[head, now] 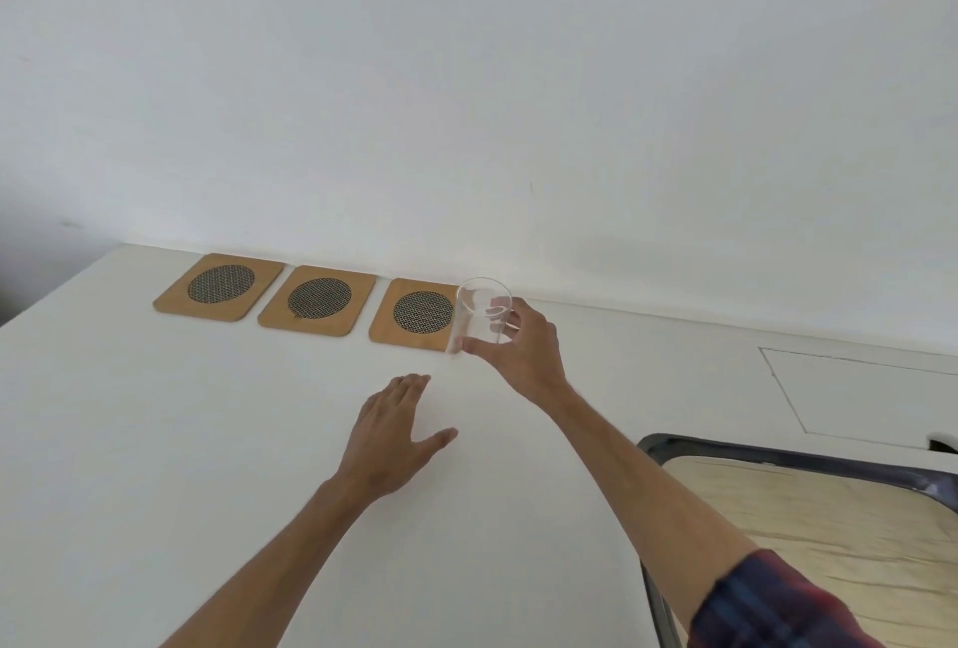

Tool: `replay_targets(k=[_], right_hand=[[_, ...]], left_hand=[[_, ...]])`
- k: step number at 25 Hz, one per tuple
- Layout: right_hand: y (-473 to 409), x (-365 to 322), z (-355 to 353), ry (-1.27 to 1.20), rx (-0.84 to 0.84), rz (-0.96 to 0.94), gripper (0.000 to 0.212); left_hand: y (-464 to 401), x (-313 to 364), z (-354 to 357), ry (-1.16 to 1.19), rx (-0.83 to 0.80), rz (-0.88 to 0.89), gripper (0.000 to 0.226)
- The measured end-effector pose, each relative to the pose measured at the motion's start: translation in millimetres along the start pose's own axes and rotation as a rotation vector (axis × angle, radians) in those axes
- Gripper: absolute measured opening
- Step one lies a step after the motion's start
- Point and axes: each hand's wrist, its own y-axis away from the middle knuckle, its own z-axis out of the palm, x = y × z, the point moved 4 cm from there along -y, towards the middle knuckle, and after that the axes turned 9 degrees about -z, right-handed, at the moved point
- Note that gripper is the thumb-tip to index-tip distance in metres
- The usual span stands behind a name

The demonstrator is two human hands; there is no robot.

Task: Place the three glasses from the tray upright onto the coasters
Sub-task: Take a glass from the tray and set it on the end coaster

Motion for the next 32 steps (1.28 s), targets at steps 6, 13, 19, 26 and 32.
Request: replay_targets(k=[6,13,19,26,32], right_hand=[[-47.1,12.8,37.0,0.032,-0.026,0.028,0.069],[-89.5,27.0,76.6,0.027,-0.048,0.051,0.077],[-107.0,32.4,98.0,0.068,-0.047,0.026,0.072],[-119.8,29.1,105.5,0.078,-0.066,0.046,0.077],[-119.1,32.2,105.7,0.118,-0.138,0.079,0.091]], left_hand=[[-7.5,-40.1,10.3,-0.226,-0.036,0.018,0.090],[-19.2,-50.7,16.3,-0.236,-0.046,0.010,0.087],[-20.8,-51.2,17.4,-0.247,-0.042,0.019,0.087],[-21.5,-51.5,19.3,-0.266,-0.041,0.021,0.088],[-20.0,-50.5,17.6,-0.263,-0.037,0.022,0.087]])
